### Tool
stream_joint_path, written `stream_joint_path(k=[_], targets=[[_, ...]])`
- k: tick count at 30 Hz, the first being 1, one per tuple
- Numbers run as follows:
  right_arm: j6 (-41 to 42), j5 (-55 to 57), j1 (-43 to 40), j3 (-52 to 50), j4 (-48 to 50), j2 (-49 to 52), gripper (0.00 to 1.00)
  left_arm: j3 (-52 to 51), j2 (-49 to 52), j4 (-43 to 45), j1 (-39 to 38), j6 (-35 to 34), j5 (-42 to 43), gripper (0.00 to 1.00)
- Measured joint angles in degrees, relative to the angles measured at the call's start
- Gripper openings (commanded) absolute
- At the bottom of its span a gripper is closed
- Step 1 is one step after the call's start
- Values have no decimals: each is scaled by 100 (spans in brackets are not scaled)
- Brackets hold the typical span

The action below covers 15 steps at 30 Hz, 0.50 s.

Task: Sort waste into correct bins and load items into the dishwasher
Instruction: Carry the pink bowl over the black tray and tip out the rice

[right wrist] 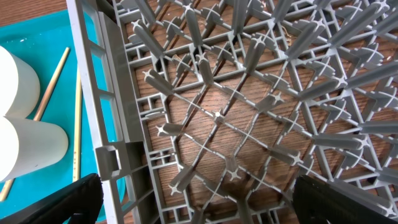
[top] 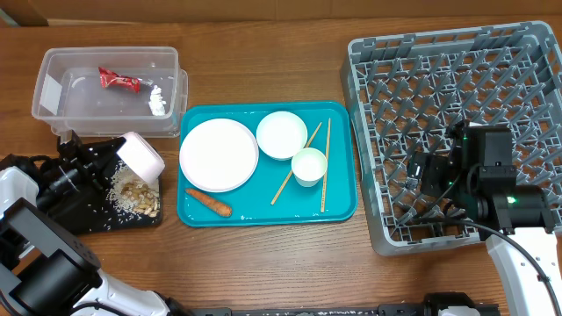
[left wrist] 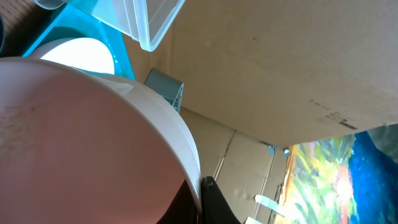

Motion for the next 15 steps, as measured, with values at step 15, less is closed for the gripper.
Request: stream_joint_path(k=[15], targets=[[0,0,0,0,4,0,100,2,0,4,2,-90,470,4]])
